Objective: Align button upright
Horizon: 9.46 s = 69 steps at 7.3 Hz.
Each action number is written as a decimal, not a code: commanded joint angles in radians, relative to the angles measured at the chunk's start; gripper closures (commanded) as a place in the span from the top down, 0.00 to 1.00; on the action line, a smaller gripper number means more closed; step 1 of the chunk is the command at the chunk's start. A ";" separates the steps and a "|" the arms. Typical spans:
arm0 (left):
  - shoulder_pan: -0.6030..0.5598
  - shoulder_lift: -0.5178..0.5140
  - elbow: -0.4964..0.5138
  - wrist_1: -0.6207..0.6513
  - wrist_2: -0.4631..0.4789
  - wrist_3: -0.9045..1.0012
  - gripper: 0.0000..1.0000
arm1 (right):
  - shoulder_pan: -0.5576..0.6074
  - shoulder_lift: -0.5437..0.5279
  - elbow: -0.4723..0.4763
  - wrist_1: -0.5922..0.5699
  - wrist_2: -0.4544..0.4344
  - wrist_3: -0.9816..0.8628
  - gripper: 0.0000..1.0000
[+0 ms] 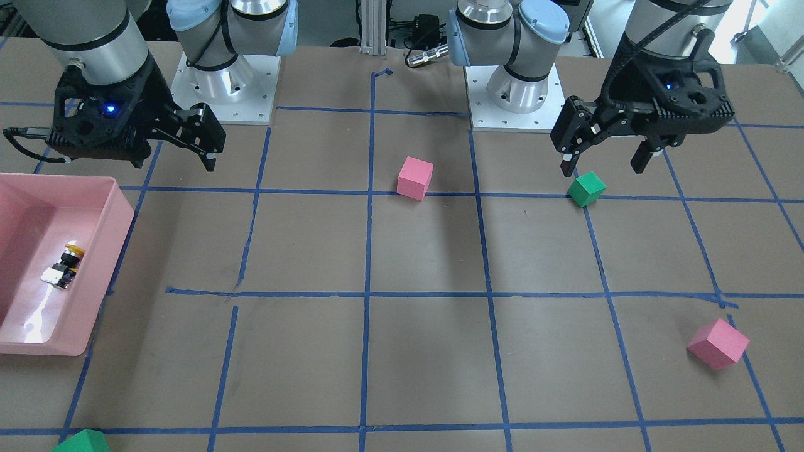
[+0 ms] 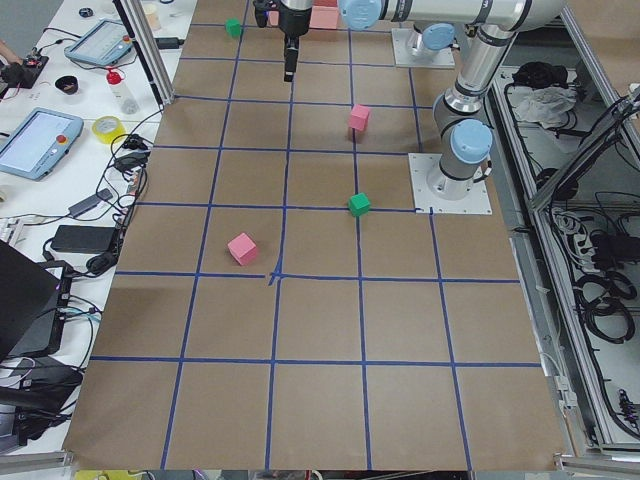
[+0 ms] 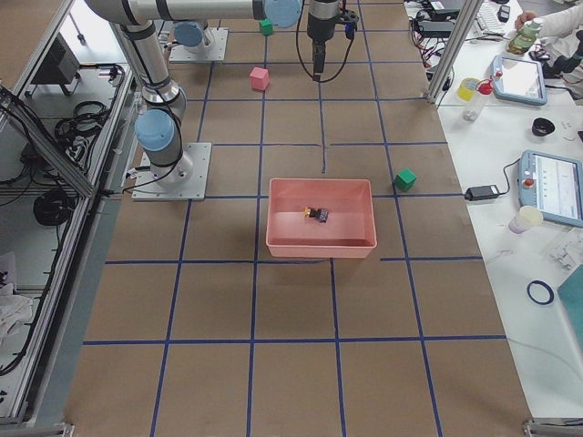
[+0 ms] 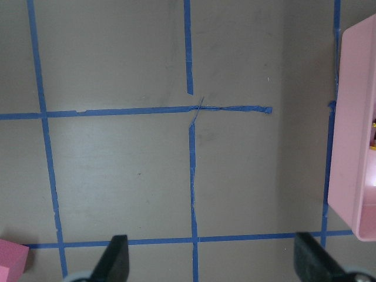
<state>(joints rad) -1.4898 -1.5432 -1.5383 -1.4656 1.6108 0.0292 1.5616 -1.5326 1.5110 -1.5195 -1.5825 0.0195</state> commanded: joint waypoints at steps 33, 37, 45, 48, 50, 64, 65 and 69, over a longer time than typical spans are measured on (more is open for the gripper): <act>0.002 0.003 -0.002 -0.001 0.005 -0.002 1.00 | -0.436 0.166 0.123 -0.289 -0.088 -0.348 0.00; 0.002 0.003 0.000 -0.001 0.005 -0.003 1.00 | 0.027 0.228 0.008 -0.258 -0.094 -0.311 0.00; 0.026 0.003 -0.003 -0.001 0.000 0.002 1.00 | 0.314 0.609 -0.198 -0.436 0.013 0.025 0.00; 0.026 0.003 -0.005 -0.001 0.000 0.002 1.00 | 0.363 0.663 -0.210 -0.481 0.012 0.148 0.00; 0.028 0.003 -0.005 -0.001 0.000 0.002 1.00 | 0.367 0.689 -0.210 -0.508 0.039 0.163 0.00; 0.023 -0.109 -0.625 1.189 0.006 -0.018 1.00 | 0.229 0.323 -0.031 -0.322 0.093 -0.184 1.00; 0.022 -0.132 -0.670 1.305 0.011 -0.020 1.00 | 0.168 0.251 -0.031 -0.162 0.099 -0.237 1.00; -0.159 -0.233 -0.671 1.442 0.093 -0.199 1.00 | 0.089 0.121 -0.029 0.101 0.053 -0.417 1.00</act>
<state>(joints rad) -1.5906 -1.7379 -2.2104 -0.0655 1.6816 -0.1227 1.6678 -1.3917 1.4823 -1.4733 -1.5268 -0.3761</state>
